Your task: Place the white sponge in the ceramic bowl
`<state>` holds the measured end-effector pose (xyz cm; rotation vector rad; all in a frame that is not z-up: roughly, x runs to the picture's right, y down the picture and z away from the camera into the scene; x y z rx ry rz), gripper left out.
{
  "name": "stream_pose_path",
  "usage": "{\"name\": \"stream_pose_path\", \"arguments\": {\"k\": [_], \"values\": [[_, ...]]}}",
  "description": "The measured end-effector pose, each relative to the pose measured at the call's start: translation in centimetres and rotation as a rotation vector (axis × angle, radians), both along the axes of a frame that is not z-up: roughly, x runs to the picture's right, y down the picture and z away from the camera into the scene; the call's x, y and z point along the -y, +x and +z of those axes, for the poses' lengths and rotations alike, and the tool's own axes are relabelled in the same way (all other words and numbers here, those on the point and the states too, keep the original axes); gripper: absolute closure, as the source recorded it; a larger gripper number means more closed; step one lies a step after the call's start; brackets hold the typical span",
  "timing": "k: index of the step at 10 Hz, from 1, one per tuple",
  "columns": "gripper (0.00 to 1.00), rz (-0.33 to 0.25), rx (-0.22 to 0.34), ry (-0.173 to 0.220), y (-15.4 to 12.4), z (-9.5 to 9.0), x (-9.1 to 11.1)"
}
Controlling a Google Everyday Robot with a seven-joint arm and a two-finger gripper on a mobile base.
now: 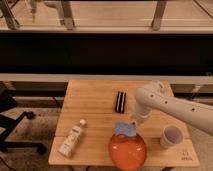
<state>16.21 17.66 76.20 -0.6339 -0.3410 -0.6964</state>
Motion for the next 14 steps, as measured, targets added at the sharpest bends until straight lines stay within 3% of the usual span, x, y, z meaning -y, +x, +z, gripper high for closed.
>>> {"name": "stream_pose_path", "arguments": {"k": [14], "values": [[0.99, -0.031, -0.003, -0.011, 0.4, -0.36, 0.06]]}}
